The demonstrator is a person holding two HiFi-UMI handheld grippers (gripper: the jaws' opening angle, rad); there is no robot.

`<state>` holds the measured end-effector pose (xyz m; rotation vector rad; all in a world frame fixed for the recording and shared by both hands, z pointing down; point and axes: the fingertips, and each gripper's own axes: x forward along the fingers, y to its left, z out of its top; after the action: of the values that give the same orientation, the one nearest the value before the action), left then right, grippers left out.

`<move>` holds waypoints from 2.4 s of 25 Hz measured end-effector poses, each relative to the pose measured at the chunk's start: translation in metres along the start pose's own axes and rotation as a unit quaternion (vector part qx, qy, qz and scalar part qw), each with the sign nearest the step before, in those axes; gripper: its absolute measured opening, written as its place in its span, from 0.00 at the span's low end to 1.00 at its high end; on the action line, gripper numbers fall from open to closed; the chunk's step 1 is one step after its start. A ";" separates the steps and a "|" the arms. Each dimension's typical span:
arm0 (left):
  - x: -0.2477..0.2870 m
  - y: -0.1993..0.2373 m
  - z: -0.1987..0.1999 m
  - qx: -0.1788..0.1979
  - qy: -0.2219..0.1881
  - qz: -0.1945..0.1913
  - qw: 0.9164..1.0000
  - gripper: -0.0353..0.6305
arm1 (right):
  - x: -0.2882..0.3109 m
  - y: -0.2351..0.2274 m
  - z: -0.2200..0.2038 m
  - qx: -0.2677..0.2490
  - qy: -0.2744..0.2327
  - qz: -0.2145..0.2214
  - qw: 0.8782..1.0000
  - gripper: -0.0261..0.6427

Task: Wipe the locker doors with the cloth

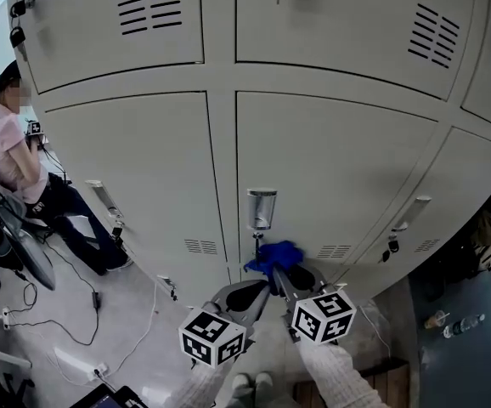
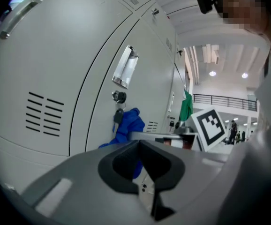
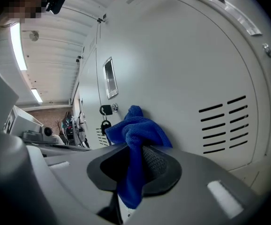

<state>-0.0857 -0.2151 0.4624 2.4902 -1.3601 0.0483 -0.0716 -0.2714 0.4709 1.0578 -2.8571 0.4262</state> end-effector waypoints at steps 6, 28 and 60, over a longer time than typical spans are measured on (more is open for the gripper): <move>0.003 -0.005 -0.009 -0.017 0.004 -0.002 1.000 0.06 | -0.005 -0.002 -0.002 -0.001 0.003 0.004 1.000 0.13; 0.000 -0.054 0.128 0.092 -0.112 -0.037 0.989 0.06 | -0.064 0.035 0.150 -0.101 -0.135 0.024 0.985 0.13; 0.011 -0.073 0.242 0.165 -0.174 -0.096 0.966 0.06 | -0.074 0.037 0.262 -0.127 -0.234 0.030 0.964 0.13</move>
<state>-0.0472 -0.2547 0.2161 3.0146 -1.3145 -0.2338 -0.0299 -0.2712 0.1997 1.1502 -3.2294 -0.2204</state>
